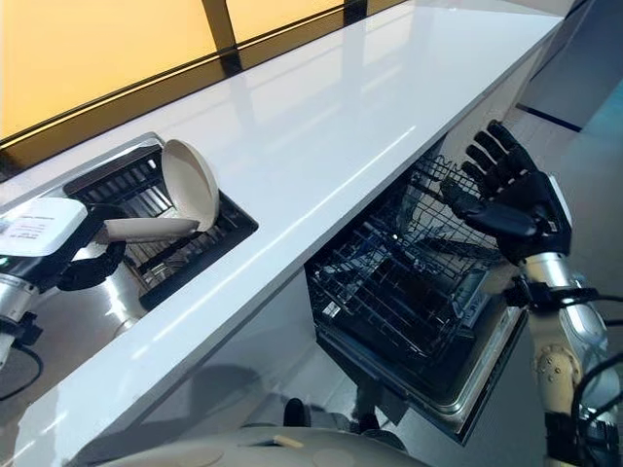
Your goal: Pick up plates and place into dishwasher.
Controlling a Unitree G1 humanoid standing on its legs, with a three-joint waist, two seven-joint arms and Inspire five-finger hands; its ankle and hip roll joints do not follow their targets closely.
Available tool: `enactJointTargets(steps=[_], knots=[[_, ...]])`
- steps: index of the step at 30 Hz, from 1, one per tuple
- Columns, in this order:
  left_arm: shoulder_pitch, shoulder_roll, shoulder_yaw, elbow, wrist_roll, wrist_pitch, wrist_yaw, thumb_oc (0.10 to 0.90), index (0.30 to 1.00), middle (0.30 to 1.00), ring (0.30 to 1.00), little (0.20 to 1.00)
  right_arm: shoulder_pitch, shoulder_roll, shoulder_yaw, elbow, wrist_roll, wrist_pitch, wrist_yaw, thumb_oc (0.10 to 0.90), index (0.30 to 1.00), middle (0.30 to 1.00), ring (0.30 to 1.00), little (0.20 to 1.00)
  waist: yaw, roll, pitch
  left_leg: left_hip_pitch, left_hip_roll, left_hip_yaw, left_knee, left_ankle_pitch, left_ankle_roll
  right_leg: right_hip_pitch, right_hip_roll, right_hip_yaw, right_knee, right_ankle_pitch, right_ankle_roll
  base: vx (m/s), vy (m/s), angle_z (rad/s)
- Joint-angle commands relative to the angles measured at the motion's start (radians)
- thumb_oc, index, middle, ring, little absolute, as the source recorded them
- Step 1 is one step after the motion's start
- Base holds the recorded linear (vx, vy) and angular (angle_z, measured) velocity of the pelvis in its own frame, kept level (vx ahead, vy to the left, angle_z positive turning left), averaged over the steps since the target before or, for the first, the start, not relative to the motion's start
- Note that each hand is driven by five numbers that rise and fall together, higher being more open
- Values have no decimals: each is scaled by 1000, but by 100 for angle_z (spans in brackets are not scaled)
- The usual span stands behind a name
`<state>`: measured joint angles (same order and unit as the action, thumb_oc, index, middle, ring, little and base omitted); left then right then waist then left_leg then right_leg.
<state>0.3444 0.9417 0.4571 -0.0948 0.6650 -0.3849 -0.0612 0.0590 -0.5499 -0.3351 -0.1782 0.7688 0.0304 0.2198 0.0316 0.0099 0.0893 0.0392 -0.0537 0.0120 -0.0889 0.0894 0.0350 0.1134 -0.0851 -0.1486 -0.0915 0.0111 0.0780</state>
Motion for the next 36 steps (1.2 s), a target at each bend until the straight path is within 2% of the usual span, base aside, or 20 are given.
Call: enactJointTargets(steps=[1, 4, 7, 10, 11, 13, 14, 15, 19, 20, 23, 25, 26, 27, 30, 31, 33, 34, 35, 36], knots=[[-124, 146, 84, 28, 54, 60, -90, 100, 300, 300, 300, 200, -170, -110, -32, -17, 85, -104, -42, 800, 900, 900, 900, 900, -9, 12, -14, 58, -22, -17, 43, -150, -8, -14, 117, -19, 53, -74, -26, 7, -27, 17], [-146, 210, 76, 28, 108, 48, -166, 100, 300, 300, 300, 200, -187, -124, -17, -1, 99, -102, -41, 800, 900, 900, 900, 900, -10, 18, -13, 55, -24, -23, 51, -154, -7, -14, 117, -22, 61, -80, -28, 9, -34, 16], [-185, 306, 77, 24, 153, 32, -256, 100, 300, 300, 300, 200, -204, -151, 8, 15, 118, -91, -31, 800, 900, 900, 900, 900, -13, 26, -15, 59, -27, -24, 53, -157, -6, -12, 115, -29, 66, -82, -29, 17, -33, 6], [-220, 403, 88, 25, 214, 27, -275, 100, 300, 300, 300, 200, -219, -178, 32, 23, 137, -77, -18, 800, 900, 900, 900, 900, -17, 33, -18, 61, -28, -20, 57, -160, -6, -12, 113, -35, 68, -83, -29, 11, -20, 2], [-222, 413, 89, 28, 216, 29, -275, 100, 300, 300, 300, 200, -219, -181, 34, 24, 138, -76, -17, 800, 900, 900, 900, 900, -17, 34, -19, 61, -29, -21, 57, -160, -6, -12, 113, -35, 68, -83, -29, 0, 0, 0], [-226, 475, 110, 43, 245, 62, -259, 100, 300, 300, 300, 200, -219, -196, 46, 25, 146, -70, -7, 800, 900, 900, 900, 900, -17, 39, -21, 63, -30, -19, 59, -162, -6, -10, 112, -37, 67, -83, -30, 0, 0, 0], [-219, 519, 133, 66, 261, 118, -225, 100, 300, 300, 300, 200, -219, -208, 54, 24, 149, -72, -3, 800, 900, 900, 900, 900, -15, 43, -21, 63, -30, -15, 61, -162, -7, -9, 112, -38, 66, -82, -30, 0, 0, 0], [-215, 529, 142, 77, 269, 135, -207, 100, 300, 300, 300, 200, -219, -210, 57, 24, 147, -72, -1, 800, 900, 900, 900, 900, -15, 44, -22, 63, -30, -14, 61, -162, -6, -9, 112, -38, 66, -81, -30, 0, 0, 0], [-162, 595, 218, 166, 209, 263, -10, 100, 300, 300, 300, 200, -217, -223, 88, -1, 104, -108, -3, 800, 900, 900, 900, 900, -7, 56, -21, 62, -27, -5, 52, -153, -11, -7, 111, -43, 63, -83, -31, -6, -3, 2], [-117, 602, 254, 196, 176, 254, 42, 100, 300, 300, 300, 200, -210, -226, 93, -17, 68, -124, -7, 800, 900, 900, 900, 900, -3, 61, -21, 61, -24, -3, 47, -149, -14, -9, 110, -47, 66, -85, -31, -32, -3, 0], [-46, 588, 297, 196, 177, 223, 63, 100, 300, 300, 300, 200, -216, -228, 107, -36, 63, -110, -14, 800, 900, 900, 900, 900, -1, 61, -19, 56, -24, -4, 46, -145, -17, -12, 109, -51, 70, -88, -32, -35, 8, 4], [-14, 565, 299, 188, 196, 251, 114, 100, 300, 300, 300, 200, -239, -228, 133, -33, 28, -118, -28, 800, 900, 900, 900, 900, 0, 59, -16, 54, -25, -9, 49, -146, -18, -11, 109, -54, 71, -90, -33, -27, 13, 5], [-9, 552, 294, 181, 194, 304, 175, 100, 300, 300, 300, 200, -256, -234, 149, -33, 14, -121, -43, 800, 900, 900, 900, 900, 1, 56, -13, 54, -26, -10, 53, -148, -18, -10, 109, -54, 71, -91, -35, -20, 16, 4], [-12, 542, 285, 184, 184, 319, 221, 100, 300, 300, 300, 200, -268, -237, 161, -34, 4, -125, -51, 800, 900, 900, 900, 900, 0, 55, -12, 54, -27, -11, 56, -149, -18, -9, 108, -55, 73, -92, -35, 0, 0, 0], [-42, 487, 272, 153, 36, 345, 443, 100, 300, 300, 300, 200, -273, -236, 173, -57, -46, -147, -80, 800, 900, 900, 900, 900, 6, 51, -13, 53, -25, -9, 58, -150, -19, -6, 106, -61, 74, -97, -38, -14, 16, 6], [-61, 450, 269, 138, -35, 334, 529, 100, 300, 300, 300, 200, -266, -226, 171, -67, -78, -164, -91, 800, 900, 900, 900, 900, 9, 48, -16, 52, -25, -10, 55, -149, -18, -6, 106, -63, 75, -100, -40, -20, 17, 9], [-105, 387, 250, 119, -124, 285, 622, 100, 300, 300, 300, 200, -262, -208, 171, -75, -128, -184, -110, 800, 900, 900, 900, 900, 10, 44, -21, 51, -24, -12, 50, -147, -21, -6, 105, -65, 76, -106, -42, -15, 23, 6], [-124, 363, 235, 111, -154, 265, 649, 100, 300, 300, 300, 200, -261, -204, 171, -76, -148, -195, -117, 800, 900, 900, 900, 900, 12, 44, -22, 51, -24, -14, 47, -146, -22, -6, 105, -66, 77, -107, -43, -16, 30, 5], [-178, 280, 185, 75, -185, 211, 700, 100, 300, 300, 300, 200, -266, -184, 177, -79, -204, -219, -147, 800, 900, 900, 900, 900, 12, 36, -24, 52, -22, -15, 41, -144, -24, -6, 104, -70, 81, -112, -44, -11, 21, 4], [-178, 280, 185, 75, -185, 211, 700, 100, 300, 300, 300, 200, -266, -184, 177, -79, -204, -219, -147, 800, 900, 900, 900, 900, 12, 36, -24, 52, -22, -15, 41, -144, -24, -6, 104, -70, 81, -112, -44, -14, 29, 12]])
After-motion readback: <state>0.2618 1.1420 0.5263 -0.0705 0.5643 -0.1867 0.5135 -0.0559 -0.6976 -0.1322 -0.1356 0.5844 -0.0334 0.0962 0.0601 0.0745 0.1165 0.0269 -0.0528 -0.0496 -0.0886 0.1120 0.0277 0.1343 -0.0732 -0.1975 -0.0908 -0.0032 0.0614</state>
